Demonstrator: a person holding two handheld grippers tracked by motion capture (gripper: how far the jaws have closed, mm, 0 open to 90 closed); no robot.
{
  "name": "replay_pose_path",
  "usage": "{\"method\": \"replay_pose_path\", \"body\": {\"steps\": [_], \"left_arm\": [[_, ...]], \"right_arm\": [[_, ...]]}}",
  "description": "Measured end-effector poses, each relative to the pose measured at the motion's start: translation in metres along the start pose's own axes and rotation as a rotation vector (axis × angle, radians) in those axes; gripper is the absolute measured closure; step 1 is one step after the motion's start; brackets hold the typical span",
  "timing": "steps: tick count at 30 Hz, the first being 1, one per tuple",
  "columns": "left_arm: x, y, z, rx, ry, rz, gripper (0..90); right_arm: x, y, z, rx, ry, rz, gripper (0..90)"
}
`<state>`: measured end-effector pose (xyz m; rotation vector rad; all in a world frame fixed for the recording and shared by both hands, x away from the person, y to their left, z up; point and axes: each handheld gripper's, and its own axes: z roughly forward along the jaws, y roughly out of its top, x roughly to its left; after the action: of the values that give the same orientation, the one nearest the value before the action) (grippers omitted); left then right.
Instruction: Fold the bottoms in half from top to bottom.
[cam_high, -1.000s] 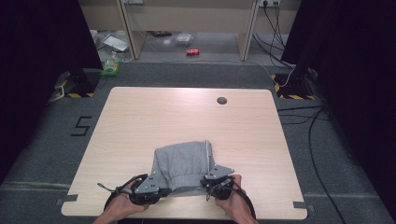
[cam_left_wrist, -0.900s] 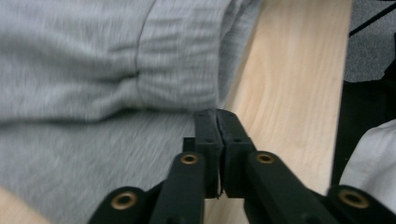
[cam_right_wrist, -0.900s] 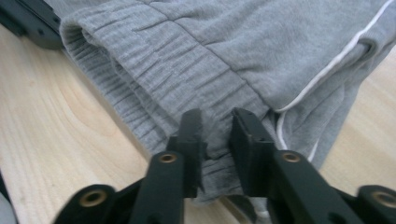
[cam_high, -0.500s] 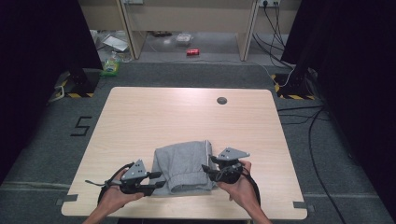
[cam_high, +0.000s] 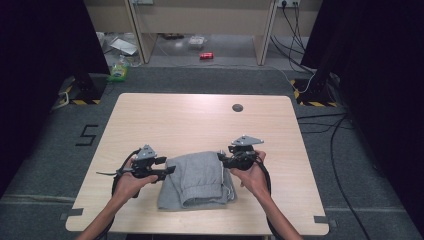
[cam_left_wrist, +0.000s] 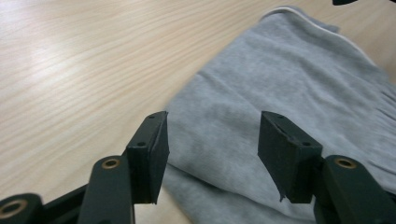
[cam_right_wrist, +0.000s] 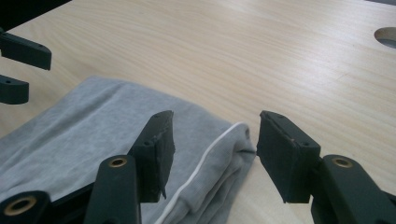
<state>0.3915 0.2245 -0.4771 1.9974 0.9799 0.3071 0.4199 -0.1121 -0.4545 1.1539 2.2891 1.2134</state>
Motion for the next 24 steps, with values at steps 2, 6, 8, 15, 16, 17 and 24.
{"method": "replay_pose_path", "body": {"steps": [2, 6, 8, 15, 16, 17, 24], "left_arm": [[0.002, 0.001, 0.001, 0.005, 0.002, -0.003, 41.2], [0.01, 0.004, 0.01, 0.037, 0.005, -0.03, 39.4], [0.014, 0.004, 0.014, 0.043, 0.009, -0.039, 38.9], [0.026, 0.002, 0.014, 0.053, 0.008, -0.078, 37.1], [0.028, 0.0, 0.016, 0.064, 0.01, -0.081, 36.6], [0.029, 0.0, 0.017, 0.069, 0.011, -0.083, 36.1], [0.031, -0.005, 0.024, 0.092, 0.008, -0.094, 33.0]], "right_arm": [[-0.003, 0.001, 0.007, 0.009, -0.005, 0.014, 46.3], [-0.008, 0.0, 0.016, 0.028, 0.005, 0.049, 46.5], [-0.011, -0.001, 0.019, 0.031, 0.003, 0.052, 46.5], [-0.019, -0.004, 0.019, 0.022, -0.003, 0.072, 46.5], [-0.02, -0.005, 0.019, 0.02, -0.002, 0.079, 46.5], [-0.02, -0.006, 0.02, 0.024, -0.001, 0.079, 46.4], [-0.018, -0.009, 0.027, 0.045, 0.013, 0.074, 45.6]]}}
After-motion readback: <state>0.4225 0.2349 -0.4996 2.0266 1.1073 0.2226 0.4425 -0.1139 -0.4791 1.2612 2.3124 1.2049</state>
